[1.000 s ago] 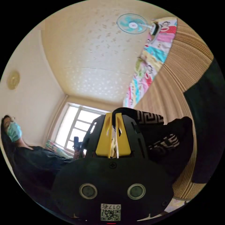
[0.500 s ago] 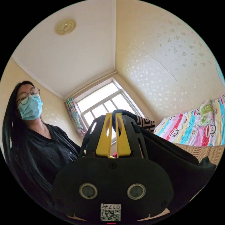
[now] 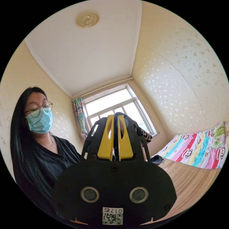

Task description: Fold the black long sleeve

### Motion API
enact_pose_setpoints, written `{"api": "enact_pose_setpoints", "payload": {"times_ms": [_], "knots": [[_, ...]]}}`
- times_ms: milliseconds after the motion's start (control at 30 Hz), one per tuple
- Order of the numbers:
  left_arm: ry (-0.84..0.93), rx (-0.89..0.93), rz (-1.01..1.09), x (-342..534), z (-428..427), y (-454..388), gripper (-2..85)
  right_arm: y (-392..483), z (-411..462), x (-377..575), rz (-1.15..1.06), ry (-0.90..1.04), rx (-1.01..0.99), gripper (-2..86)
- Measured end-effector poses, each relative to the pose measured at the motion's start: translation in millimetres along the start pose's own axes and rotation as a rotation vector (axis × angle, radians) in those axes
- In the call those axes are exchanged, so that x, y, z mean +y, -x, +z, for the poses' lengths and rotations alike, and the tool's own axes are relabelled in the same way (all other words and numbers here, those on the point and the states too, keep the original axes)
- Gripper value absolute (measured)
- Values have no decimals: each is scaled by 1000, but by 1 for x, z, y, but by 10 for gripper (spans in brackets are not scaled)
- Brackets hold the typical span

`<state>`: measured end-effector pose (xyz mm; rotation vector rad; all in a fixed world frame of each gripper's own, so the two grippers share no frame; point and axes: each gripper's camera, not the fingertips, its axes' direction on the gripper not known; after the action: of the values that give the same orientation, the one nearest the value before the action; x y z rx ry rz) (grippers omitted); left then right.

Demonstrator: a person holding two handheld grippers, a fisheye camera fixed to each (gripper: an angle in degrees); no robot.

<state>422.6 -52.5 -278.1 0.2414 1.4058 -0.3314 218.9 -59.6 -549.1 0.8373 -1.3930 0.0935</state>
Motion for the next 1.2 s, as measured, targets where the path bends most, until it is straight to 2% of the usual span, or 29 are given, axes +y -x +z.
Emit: {"api": "enact_pose_setpoints", "payload": {"times_ms": [33,200,333,500,600,700,800,867,967,1100,1200], "knots": [[-45,24,12,-5,-18,-1,34,0,-4,9,20,-1,54,28],[-198,81,-21,-31,-99,13,10,-3,-23,44,69,65,208,29],[-213,13,26,-57,-135,4,3,-14,-10,83,60,101,86,28],[-230,115,83,-67,-160,-24,1,-31,-10,126,48,90,-11,28],[-218,170,106,-67,-166,-31,-1,-51,-25,144,128,135,97,28],[-175,256,139,-69,-166,-45,-1,-66,-29,155,219,261,244,26],[-189,321,182,-68,-174,-64,-2,-69,-29,161,166,203,76,25],[-251,412,165,-68,-190,-64,-1,-77,-27,163,115,98,-119,24],[-268,446,153,-71,-205,-70,-1,-87,-7,154,78,57,-273,23],[-302,548,247,-68,-224,-95,-2,-103,17,142,66,120,-262,23],[-318,707,326,-66,-231,-114,-2,-139,27,151,220,243,-74,22]]}}
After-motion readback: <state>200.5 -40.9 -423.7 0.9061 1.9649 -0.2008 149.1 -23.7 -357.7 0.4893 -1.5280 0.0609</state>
